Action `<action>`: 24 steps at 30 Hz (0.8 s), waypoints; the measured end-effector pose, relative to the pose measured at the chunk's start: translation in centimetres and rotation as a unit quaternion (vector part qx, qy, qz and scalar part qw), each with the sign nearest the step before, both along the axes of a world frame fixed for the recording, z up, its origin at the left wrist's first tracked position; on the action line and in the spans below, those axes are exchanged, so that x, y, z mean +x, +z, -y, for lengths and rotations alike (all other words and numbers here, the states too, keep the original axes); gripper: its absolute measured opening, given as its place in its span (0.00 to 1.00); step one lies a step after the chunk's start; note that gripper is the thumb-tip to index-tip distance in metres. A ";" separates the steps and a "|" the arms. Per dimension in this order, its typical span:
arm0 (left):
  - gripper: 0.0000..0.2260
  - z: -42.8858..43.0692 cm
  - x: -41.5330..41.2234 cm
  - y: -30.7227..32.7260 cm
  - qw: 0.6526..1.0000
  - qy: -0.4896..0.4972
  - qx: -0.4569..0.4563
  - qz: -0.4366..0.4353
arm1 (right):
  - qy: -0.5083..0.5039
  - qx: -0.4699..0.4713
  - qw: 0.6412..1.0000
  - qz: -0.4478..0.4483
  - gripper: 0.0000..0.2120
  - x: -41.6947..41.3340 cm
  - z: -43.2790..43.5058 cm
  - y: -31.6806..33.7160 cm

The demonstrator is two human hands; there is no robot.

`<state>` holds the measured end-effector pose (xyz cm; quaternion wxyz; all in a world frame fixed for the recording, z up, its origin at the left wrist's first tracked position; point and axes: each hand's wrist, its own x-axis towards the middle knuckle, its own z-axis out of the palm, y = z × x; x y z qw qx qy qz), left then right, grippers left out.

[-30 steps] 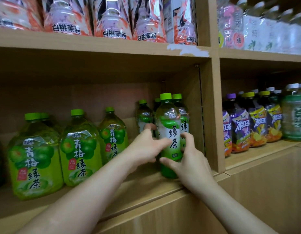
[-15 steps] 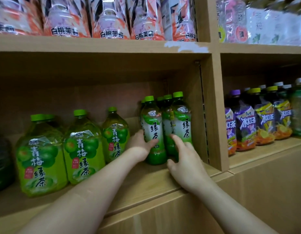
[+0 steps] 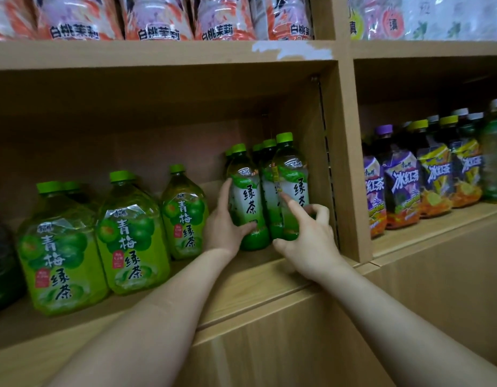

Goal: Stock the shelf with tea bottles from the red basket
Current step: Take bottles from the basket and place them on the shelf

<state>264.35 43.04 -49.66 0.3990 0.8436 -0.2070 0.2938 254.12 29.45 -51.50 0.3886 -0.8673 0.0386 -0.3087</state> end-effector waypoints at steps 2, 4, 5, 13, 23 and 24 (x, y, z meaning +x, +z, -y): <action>0.47 -0.6 0.1 -0.3 0.999 -0.018 0.036 0.019 | 0.012 0.009 1.000 -0.001 0.38 0.0 0.7 0.1; 0.47 -0.8 0.3 -0.3 0.998 -0.020 0.058 0.025 | 0.009 -0.005 1.000 -0.007 0.39 0.1 1.0 0.1; 0.47 -0.8 0.3 -0.3 0.998 -0.018 0.062 0.024 | 0.003 -0.013 1.000 -0.010 0.40 0.2 1.0 0.1; 0.46 0.1 -0.4 -0.1 0.997 0.018 0.073 0.007 | -0.006 -0.025 0.999 -0.024 0.42 -0.1 0.8 0.1; 0.44 -0.1 -0.2 0.0 0.998 0.007 0.056 0.025 | 0.051 0.082 0.995 -0.010 0.32 -0.8 0.8 0.7; 0.44 -0.1 -0.2 0.0 0.998 0.011 0.056 0.027 | 0.045 0.066 0.997 -0.011 0.32 -0.7 0.9 0.7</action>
